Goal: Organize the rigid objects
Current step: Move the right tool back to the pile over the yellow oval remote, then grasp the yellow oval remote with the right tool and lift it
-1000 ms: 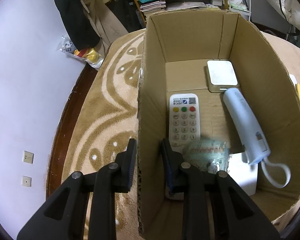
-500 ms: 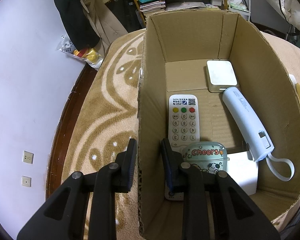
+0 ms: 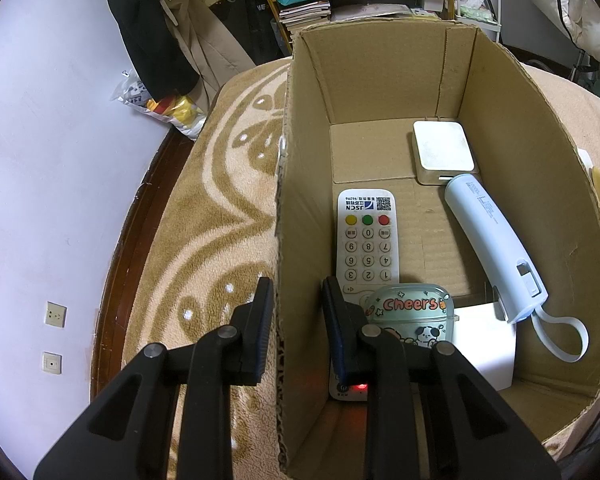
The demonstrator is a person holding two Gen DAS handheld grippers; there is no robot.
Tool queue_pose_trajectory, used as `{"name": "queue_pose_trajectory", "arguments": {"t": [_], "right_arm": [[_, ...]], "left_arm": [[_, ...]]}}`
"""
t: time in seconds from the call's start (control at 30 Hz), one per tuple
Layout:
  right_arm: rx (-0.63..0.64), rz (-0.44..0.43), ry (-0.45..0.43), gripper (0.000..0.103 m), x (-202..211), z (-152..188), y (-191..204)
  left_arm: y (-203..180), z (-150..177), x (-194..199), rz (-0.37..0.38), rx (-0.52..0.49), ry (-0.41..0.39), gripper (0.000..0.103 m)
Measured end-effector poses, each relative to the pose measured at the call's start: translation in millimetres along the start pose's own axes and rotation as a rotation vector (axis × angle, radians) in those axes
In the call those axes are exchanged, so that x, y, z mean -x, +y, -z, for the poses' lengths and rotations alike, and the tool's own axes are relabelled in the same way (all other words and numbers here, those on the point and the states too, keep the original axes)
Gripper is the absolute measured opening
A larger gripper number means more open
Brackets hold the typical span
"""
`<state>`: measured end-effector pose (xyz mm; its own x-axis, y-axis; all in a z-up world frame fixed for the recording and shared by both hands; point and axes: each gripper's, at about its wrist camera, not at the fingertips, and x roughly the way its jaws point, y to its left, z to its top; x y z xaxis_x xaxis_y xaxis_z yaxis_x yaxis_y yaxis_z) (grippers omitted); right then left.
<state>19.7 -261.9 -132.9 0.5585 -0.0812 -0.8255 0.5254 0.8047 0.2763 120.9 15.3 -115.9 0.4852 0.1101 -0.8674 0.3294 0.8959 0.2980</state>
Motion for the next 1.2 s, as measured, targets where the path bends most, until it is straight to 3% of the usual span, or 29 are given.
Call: {"name": "queue_pose_trajectory", "arguments": {"t": [0.13,0.23,0.47,0.87,1.07,1.2], "right_arm": [[-0.010,0.013,0.030,0.101,-9,5,-4],[-0.018,0.025,0.051,0.085,-14,8,-6],[-0.020,0.066,0.056,0.063,-17,10,-9],[-0.058,0.046,0.087,0.065,-23,14,-16],[-0.062,0.096,0.059,0.062,-18,13,-18],[-0.105,0.054,0.032,0.061,-10,7,-23]], "left_arm": [[0,0,0,0.000,0.000,0.000,0.025],[1,0,0,0.000,0.000,0.001,0.025],[1,-1,0,0.000,0.000,0.000,0.025],[1,0,0,-0.001,-0.002,0.000,0.025],[1,0,-1,-0.001,-0.002,0.001,0.025],[1,0,-2,0.002,0.000,0.002,0.025]]}}
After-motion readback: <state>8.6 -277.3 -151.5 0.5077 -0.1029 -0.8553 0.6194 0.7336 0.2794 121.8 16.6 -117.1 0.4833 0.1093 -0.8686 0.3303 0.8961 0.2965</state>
